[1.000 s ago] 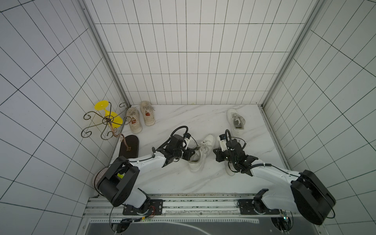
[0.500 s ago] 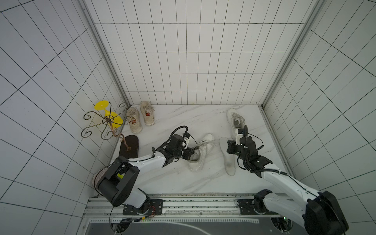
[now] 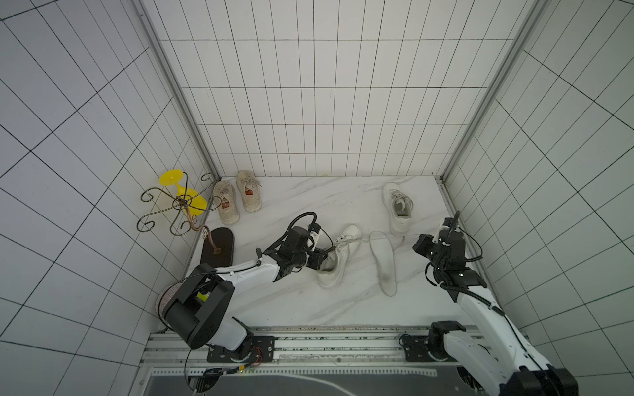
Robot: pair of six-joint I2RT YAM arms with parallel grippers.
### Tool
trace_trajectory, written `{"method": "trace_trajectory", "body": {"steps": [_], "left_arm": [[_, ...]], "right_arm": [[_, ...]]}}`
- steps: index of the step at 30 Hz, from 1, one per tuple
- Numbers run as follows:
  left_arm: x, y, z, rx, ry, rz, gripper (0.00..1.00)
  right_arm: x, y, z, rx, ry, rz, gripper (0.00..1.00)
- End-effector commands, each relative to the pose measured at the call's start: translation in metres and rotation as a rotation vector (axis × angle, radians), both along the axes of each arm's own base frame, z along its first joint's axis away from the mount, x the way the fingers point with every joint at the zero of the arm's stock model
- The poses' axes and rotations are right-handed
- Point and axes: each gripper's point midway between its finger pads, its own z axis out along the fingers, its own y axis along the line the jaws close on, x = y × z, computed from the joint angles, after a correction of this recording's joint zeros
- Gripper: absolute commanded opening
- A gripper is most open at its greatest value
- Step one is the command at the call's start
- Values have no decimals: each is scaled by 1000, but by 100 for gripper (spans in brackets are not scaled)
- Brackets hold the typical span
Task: Remove the insole from the shoe
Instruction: Untie the shoelace on the shoe.
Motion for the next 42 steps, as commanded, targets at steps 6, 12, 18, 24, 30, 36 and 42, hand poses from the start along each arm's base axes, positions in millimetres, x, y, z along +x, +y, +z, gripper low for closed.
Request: {"method": "trace_trajectory", "body": {"steps": [6,12,18,24,30,36,42], "left_arm": [[15,-6,30,-61,-97,8,0],[6,-17,36,-99,-104,-53,0],[4,-21,36,-99,-108,-69,0],[4,-22,35,-98,-104,-72,0],[3,-21,35,-95,-106,-71,0],[3,-21,36,-95,-109,-71,0],[2,-21,36,-96,-105,-76,0]], "right_arm": [[16,-2,38,30,-51,19,0],[26,31,-5,57,92,175,25],[24,52,4,-44,94,227,76],[8,152,31,-82,-9,586,72],[-14,218,17,-63,2,793,60],[-28,257,16,-18,-11,892,49],[-25,272,6,-4,19,916,42]]}}
